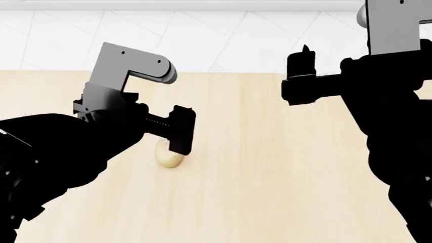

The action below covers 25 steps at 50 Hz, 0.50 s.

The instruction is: Place the apricot and the ginger on separate cutting boards.

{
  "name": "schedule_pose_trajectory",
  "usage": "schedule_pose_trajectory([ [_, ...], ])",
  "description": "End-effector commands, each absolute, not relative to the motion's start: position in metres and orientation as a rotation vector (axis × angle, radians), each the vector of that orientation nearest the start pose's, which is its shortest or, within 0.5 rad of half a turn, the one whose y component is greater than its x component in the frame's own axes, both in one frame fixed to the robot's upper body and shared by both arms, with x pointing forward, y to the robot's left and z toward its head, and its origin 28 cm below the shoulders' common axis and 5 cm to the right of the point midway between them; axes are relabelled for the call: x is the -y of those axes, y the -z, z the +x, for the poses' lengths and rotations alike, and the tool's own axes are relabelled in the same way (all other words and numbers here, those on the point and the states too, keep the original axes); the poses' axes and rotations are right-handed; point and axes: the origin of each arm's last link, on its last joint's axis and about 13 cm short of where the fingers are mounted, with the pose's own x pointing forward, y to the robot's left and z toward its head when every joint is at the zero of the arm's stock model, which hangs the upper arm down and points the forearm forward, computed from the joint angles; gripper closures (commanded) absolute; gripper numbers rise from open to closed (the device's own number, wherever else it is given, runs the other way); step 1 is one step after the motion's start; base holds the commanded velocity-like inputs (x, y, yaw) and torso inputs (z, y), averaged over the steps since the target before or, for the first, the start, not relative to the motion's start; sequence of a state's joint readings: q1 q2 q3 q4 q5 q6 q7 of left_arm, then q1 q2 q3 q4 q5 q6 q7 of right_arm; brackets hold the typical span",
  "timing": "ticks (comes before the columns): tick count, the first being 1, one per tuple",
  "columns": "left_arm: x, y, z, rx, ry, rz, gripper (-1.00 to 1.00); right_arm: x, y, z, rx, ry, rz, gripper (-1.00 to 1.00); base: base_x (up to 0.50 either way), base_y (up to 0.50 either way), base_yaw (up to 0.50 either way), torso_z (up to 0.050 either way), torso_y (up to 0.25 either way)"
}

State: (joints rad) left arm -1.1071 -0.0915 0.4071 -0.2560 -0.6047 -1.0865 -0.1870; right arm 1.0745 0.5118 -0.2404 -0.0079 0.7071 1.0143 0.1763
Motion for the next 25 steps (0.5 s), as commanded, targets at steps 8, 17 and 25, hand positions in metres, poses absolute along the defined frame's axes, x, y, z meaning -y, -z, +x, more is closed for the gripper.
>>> schedule_pose_trajectory([
  [8,-0.135,-0.207,0.349,-0.437,0.445,0.039,-1.0,0.169,-0.265,0.332,-0.072,-0.113,-0.065,-1.0,0.0,0.0,0.0,0.0,0.0],
  [17,-0.134,-0.195,0.347,-0.49,0.451,0.066,-1.0,0.169,-0.265,0.33,-0.068,-0.115,-0.064,-1.0,0.0,0.0,0.0,0.0,0.0],
  [25,-0.134,-0.19,0.345,-0.511,0.446,0.063,-1.0,0.169,-0.267,0.33,-0.063,-0.113,-0.061,-1.0,0.0,0.0,0.0,0.0,0.0],
])
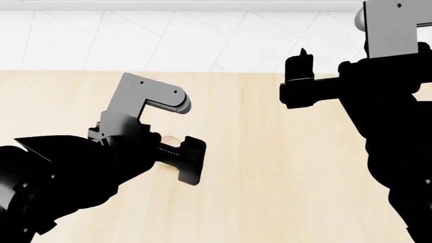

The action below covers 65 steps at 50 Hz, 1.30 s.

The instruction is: Place the apricot and the ginger on separate cutting boards.

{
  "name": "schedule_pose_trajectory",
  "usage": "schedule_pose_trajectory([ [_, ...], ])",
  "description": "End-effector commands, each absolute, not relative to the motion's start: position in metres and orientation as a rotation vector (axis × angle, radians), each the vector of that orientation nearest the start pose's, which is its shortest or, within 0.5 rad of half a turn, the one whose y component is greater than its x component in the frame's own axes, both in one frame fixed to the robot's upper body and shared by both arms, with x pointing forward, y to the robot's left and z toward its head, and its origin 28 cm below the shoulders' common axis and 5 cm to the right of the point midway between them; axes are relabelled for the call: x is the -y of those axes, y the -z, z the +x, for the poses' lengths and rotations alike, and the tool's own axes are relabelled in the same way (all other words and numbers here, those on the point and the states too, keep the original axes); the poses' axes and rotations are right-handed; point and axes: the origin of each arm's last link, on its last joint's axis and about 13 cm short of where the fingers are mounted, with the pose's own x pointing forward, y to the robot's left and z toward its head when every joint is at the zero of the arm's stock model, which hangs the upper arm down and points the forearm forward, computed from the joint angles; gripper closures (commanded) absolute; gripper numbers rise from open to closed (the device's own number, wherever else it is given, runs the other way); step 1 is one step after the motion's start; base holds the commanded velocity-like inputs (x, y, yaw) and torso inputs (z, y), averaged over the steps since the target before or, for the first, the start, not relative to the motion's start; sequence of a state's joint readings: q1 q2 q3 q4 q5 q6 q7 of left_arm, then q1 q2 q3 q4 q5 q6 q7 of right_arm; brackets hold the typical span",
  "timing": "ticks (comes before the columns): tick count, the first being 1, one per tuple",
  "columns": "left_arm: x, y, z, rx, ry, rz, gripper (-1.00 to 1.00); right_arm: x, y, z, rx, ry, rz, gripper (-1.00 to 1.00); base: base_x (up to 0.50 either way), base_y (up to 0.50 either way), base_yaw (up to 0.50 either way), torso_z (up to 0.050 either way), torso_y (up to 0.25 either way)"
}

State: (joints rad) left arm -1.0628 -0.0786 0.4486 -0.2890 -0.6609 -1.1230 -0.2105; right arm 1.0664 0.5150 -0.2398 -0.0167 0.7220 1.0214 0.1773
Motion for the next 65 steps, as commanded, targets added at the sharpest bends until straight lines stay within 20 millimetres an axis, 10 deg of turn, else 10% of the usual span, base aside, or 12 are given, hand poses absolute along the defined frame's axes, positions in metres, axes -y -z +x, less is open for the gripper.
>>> schedule_pose_trajectory([
  [1,-0.134,-0.19,0.345,-0.513,0.448,0.062,-1.0,0.169,-0.266,0.33,-0.064,-0.113,-0.061,-1.0,0.0,0.0,0.0,0.0,0.0],
  [61,-0.129,-0.188,0.39,-0.656,0.366,0.134,-1.0,0.171,-0.268,0.325,-0.053,-0.115,-0.031,-1.0,0.0,0.0,0.0,0.0,0.0],
  [62,-0.129,-0.188,0.391,-0.654,0.362,0.14,1.0,0.171,-0.267,0.325,-0.054,-0.115,-0.031,-1.0,0.0,0.0,0.0,0.0,0.0],
  [65,-0.129,-0.188,0.391,-0.65,0.357,0.15,1.0,0.171,-0.267,0.325,-0.054,-0.112,-0.031,-1.0,0.0,0.0,0.0,0.0,0.0],
])
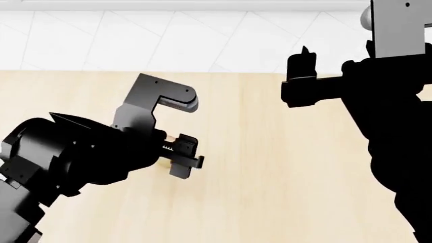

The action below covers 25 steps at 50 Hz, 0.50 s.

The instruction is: Place the apricot and the ginger on separate cutting boards.

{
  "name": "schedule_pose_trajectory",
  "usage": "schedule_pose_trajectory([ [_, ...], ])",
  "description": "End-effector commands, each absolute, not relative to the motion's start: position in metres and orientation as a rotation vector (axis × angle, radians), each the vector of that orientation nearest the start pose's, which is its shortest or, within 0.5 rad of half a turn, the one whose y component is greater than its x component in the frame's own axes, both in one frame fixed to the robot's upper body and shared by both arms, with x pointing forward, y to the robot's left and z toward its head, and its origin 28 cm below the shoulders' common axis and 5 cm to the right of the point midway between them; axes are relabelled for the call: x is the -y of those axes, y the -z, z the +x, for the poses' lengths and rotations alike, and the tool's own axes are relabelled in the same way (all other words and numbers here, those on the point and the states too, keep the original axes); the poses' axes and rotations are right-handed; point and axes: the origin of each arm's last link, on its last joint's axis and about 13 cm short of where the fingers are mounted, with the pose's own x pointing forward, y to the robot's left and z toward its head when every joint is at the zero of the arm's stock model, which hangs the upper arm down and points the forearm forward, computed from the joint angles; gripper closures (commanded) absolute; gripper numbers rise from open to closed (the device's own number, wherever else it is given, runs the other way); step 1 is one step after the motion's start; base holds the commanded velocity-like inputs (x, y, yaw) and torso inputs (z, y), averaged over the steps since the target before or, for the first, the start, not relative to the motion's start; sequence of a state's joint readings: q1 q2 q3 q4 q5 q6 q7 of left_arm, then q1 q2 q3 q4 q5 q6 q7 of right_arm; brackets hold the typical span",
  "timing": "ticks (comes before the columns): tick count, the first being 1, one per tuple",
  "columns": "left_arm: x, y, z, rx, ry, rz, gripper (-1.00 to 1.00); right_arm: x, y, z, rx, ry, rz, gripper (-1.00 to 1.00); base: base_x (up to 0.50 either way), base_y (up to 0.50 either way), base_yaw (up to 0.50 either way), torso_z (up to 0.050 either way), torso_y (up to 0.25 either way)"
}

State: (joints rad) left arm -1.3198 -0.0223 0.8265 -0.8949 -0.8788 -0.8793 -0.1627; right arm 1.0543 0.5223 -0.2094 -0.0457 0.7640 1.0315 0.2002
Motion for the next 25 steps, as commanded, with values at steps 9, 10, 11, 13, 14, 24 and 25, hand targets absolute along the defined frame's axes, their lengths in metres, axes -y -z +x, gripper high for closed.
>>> schedule_pose_trajectory([
  [9,-0.129,-0.188,0.39,-0.643,0.362,0.16,1.0,0.171,-0.268,0.325,-0.053,-0.111,-0.03,-1.0,0.0,0.0,0.0,0.0,0.0],
  [10,-0.129,-0.188,0.39,-0.643,0.363,0.16,1.0,0.171,-0.269,0.325,-0.053,-0.111,-0.03,-1.0,0.0,0.0,0.0,0.0,0.0],
  [11,-0.13,-0.191,0.39,-0.627,0.357,0.162,1.0,0.171,-0.269,0.325,-0.051,-0.109,-0.027,-1.0,0.0,0.0,0.0,0.0,0.0],
  [13,-0.131,-0.199,0.39,-0.583,0.34,0.156,1.0,0.172,-0.27,0.325,-0.05,-0.108,-0.028,-1.0,0.0,0.0,0.0,0.0,0.0],
  [14,-0.133,-0.206,0.391,-0.554,0.331,0.155,1.0,0.172,-0.27,0.325,-0.05,-0.108,-0.027,-1.0,0.0,0.0,0.0,0.0,0.0],
  [24,-0.152,-0.256,0.374,-0.417,0.33,0.116,1.0,0.172,-0.274,0.323,-0.034,-0.11,-0.025,-1.0,0.0,0.0,0.0,0.0,0.0],
  [25,-0.154,-0.258,0.369,-0.401,0.335,0.12,1.0,0.172,-0.275,0.323,-0.031,-0.11,-0.025,-1.0,0.0,0.0,0.0,0.0,0.0],
])
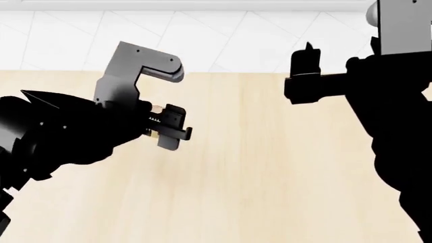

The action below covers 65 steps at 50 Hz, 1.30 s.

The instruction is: Place the apricot and the ginger on separate cutting boards.

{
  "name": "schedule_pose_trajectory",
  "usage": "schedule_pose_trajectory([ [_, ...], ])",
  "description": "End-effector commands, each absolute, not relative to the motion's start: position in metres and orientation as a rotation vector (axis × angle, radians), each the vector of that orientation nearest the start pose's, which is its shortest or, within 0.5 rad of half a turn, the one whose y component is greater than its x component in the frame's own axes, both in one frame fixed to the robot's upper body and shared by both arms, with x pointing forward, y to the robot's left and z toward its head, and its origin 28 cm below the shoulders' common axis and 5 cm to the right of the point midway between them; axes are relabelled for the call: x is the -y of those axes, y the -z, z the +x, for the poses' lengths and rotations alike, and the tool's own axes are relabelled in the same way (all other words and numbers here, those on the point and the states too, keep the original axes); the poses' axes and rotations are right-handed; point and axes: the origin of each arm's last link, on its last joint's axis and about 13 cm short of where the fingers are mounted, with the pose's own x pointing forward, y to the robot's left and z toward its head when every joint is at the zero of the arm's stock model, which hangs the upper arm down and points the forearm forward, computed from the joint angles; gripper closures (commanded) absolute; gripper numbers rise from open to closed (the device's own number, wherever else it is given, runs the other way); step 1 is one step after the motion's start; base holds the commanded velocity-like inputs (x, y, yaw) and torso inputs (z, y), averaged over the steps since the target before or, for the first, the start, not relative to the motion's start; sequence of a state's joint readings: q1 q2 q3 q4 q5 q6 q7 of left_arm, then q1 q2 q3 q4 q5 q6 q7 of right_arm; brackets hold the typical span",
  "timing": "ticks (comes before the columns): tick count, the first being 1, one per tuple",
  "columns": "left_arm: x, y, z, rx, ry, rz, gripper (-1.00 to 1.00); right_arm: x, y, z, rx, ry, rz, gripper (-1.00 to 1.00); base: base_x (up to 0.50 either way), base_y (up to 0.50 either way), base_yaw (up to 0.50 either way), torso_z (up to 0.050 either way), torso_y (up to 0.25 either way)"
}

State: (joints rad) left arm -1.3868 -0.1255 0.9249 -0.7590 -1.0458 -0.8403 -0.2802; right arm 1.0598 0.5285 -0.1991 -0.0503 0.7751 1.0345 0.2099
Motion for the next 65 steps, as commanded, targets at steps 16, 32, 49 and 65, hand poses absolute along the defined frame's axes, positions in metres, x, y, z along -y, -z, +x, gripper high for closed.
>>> schedule_pose_trajectory([
  [16,-0.208,-0.286,0.332,-0.223,0.244,0.068,1.0,0.172,-0.273,0.311,0.003,-0.154,-0.017,-1.0,0.0,0.0,0.0,0.0,0.0],
  [32,-0.224,-0.278,0.311,-0.209,0.219,0.053,1.0,0.172,-0.269,0.305,0.003,-0.185,-0.015,-1.0,0.0,0.0,0.0,0.0,0.0],
  [49,-0.229,-0.276,0.306,-0.208,0.206,0.055,1.0,0.172,-0.269,0.303,-0.012,-0.167,0.012,-1.0,-0.04,0.0,0.0,0.0,0.001],
  [65,-0.225,-0.275,0.306,-0.214,0.229,0.047,1.0,0.173,-0.265,0.302,-0.024,-0.16,0.008,-1.0,-0.5,0.0,0.0,0.0,0.0],
])
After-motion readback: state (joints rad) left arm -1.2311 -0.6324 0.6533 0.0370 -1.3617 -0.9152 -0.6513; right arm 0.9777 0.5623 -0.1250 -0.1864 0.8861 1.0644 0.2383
